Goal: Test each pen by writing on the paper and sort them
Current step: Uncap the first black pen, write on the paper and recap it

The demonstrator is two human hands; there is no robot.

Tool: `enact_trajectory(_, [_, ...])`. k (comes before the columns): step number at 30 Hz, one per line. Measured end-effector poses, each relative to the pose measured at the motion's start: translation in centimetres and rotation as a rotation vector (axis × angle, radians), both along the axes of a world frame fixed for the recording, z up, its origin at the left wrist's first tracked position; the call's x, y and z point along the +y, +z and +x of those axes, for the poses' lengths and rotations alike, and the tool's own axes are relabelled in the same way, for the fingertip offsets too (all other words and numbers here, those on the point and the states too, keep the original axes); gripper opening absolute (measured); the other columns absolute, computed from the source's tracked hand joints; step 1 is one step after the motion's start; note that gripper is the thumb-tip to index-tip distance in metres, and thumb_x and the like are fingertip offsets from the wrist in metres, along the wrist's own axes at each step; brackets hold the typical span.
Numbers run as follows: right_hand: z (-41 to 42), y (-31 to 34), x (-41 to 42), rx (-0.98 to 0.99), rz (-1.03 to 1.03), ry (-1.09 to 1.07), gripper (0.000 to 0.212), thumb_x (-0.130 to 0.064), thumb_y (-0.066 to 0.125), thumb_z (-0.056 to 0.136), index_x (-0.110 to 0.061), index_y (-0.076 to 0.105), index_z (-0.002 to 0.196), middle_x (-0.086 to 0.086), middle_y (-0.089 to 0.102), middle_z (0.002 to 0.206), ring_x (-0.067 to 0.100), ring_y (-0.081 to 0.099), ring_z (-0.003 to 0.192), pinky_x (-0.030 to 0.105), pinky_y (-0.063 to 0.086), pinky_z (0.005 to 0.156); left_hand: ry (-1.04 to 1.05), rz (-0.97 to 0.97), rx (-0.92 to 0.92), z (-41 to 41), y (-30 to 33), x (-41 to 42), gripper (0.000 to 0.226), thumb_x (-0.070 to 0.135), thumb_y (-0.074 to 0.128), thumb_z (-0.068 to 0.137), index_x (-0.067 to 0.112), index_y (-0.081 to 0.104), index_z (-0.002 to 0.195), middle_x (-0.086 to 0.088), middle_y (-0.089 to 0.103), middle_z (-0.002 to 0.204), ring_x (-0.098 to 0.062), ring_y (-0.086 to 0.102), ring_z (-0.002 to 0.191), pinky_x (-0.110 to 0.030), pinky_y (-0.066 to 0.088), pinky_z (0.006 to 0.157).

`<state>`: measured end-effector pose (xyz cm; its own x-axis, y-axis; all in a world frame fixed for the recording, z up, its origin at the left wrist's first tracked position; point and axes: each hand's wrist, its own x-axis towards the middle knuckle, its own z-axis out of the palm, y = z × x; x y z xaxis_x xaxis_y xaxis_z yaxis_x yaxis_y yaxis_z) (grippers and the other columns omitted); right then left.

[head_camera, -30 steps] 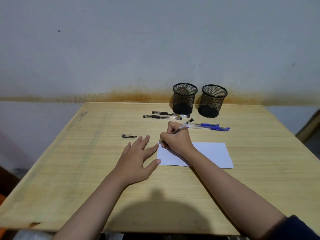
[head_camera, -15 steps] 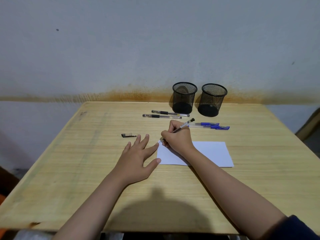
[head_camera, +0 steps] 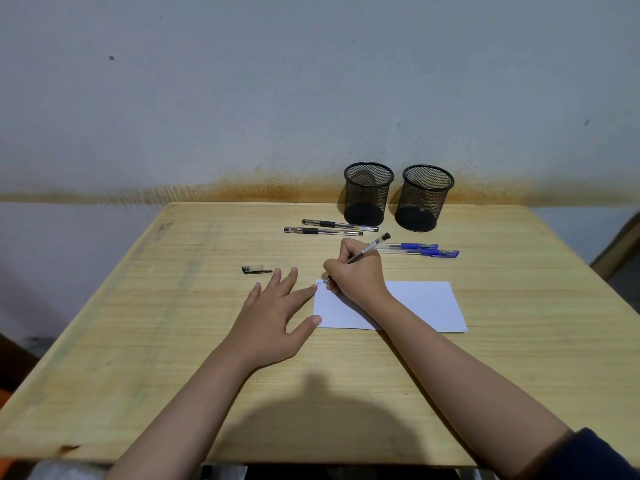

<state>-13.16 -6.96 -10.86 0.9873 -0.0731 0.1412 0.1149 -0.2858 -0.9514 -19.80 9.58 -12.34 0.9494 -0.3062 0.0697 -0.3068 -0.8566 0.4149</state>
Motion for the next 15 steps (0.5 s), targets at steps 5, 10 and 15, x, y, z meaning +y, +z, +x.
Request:
enact_trajectory(5, [-0.06, 0.10, 0.00, 0.019, 0.042, -0.006, 0.028, 0.006, 0.060, 0.078, -0.007, 0.042, 0.061, 0.019, 0.049, 0.059, 0.036, 0.062, 0.054, 0.024, 0.049, 0.041, -0.001, 0.007, -0.005, 0.05, -0.08, -0.01, 0.071, 0.068, 0.022, 0.075, 0.042, 0.029, 0.140, 0.005, 0.008, 0.158, -0.016, -0.004, 0.146, -0.044, 0.003, 0.116])
enact_trajectory(10, [0.05, 0.01, -0.09, 0.058, 0.098, -0.024, 0.025, 0.006, 0.059, 0.078, -0.006, 0.044, 0.063, 0.020, 0.051, 0.056, 0.033, 0.063, 0.050, 0.026, 0.049, 0.042, -0.004, -0.028, -0.021, 0.05, -0.16, 0.00, 0.070, 0.069, 0.026, 0.074, 0.042, 0.033, 0.138, 0.005, 0.011, 0.158, -0.015, -0.001, 0.146, -0.044, 0.004, 0.116])
enact_trajectory(15, [0.21, -0.02, -0.44, 0.121, 0.470, 0.060, 0.028, 0.004, 0.064, 0.082, -0.006, 0.045, 0.064, 0.015, 0.050, 0.050, 0.029, 0.058, 0.050, 0.032, 0.048, 0.049, 0.086, -0.317, -0.216, 0.82, 0.32, 0.86, 0.048, 0.055, 0.052, 0.076, 0.033, 0.060, 0.118, 0.004, 0.051, 0.137, -0.012, 0.041, 0.132, -0.052, 0.025, 0.111])
